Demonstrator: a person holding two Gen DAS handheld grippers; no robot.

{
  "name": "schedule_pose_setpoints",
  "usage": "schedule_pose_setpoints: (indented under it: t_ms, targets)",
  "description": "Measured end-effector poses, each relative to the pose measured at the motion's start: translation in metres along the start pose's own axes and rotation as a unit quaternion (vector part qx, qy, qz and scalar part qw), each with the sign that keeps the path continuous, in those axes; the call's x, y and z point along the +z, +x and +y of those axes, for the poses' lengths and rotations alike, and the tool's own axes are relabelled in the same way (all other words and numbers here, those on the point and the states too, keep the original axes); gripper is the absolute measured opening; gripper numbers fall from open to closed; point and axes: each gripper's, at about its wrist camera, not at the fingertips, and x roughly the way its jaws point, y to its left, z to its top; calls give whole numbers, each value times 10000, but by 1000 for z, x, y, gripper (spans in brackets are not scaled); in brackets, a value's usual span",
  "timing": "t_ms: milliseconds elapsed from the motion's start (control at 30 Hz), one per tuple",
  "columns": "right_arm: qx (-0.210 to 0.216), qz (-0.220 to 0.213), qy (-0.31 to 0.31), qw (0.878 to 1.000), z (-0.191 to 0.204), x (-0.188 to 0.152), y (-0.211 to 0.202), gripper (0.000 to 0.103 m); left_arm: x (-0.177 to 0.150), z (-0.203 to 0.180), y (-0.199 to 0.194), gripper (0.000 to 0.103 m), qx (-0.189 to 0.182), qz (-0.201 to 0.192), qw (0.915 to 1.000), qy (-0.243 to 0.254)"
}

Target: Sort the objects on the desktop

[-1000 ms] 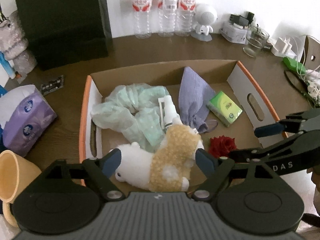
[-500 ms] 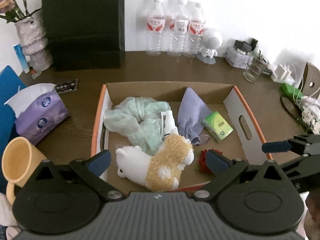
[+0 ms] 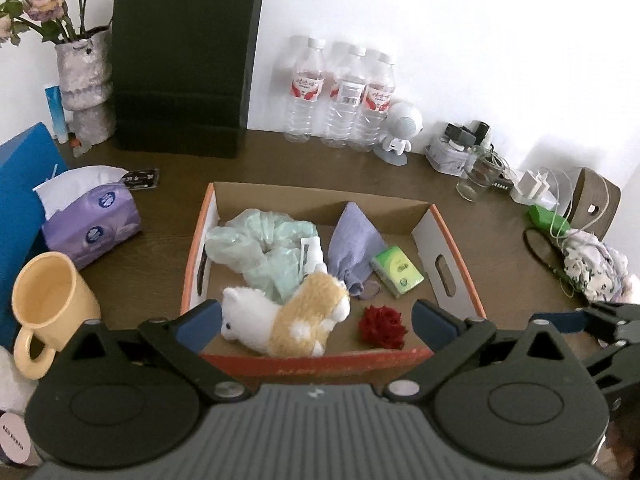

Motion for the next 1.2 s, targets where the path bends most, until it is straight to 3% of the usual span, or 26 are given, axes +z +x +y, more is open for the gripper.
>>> schedule_pose_setpoints:
  t_ms: [333,633,1200]
  targets:
    - [-139,-15,372,9992,-7,-26,-21,103,-22,1,-13,103,-219,84,9997,-108]
    - [-175,-181,228,9994,-17,-35,-38,103,-27,-14,-12,103,-471,275,9985,-52]
    - [-132,-253,436,9986,-17,-45,-41,103,-24,-32,-13,103,-432,276,9987,31]
